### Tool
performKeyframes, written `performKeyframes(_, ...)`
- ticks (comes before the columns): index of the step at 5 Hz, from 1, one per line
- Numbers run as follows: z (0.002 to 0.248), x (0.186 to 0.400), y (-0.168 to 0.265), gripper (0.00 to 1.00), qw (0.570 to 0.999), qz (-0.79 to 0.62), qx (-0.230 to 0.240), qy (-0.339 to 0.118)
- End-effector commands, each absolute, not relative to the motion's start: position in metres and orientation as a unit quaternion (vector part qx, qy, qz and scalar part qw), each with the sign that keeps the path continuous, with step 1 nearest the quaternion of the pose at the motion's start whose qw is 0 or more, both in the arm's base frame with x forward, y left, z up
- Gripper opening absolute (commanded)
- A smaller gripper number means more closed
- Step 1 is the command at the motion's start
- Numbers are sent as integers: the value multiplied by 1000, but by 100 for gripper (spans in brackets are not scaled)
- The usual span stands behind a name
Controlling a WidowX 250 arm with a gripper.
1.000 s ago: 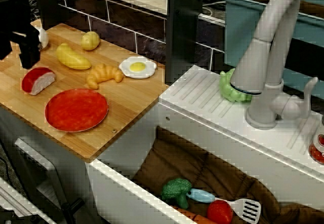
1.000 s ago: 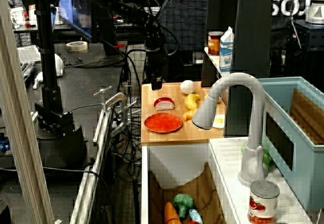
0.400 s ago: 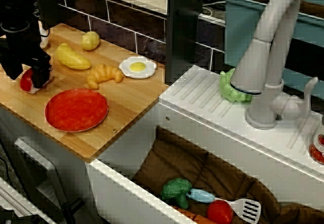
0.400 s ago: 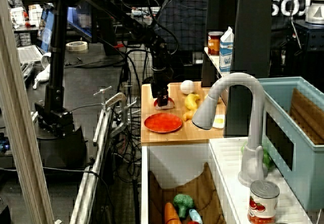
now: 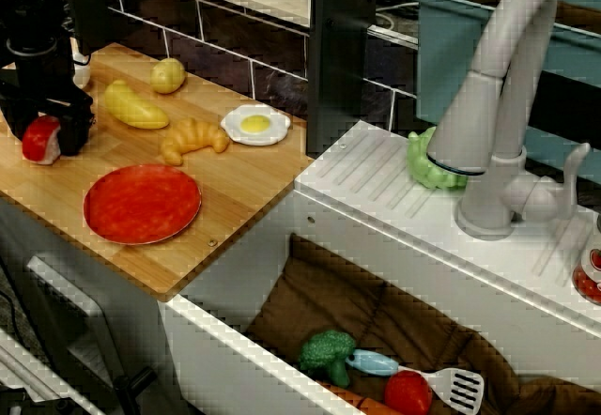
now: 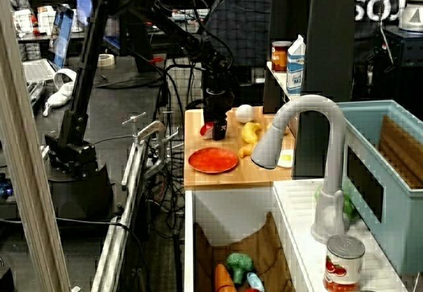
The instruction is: Put sushi on plate
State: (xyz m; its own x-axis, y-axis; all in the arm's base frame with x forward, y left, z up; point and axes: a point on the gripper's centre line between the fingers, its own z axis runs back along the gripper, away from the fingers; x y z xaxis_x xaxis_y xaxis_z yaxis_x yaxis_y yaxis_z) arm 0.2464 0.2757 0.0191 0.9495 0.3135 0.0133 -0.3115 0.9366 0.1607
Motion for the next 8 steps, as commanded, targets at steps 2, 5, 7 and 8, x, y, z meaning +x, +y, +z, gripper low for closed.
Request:
performKeyframes(2, 77, 249, 253, 0, 984, 157, 61, 58)
performKeyframes(5, 176, 166, 220, 0, 994, 92, 9, 67)
performKeyframes(7, 90, 153, 245, 0, 993, 107, 42, 15)
performKeyframes(8, 59, 155, 211, 0, 991, 112, 70, 30)
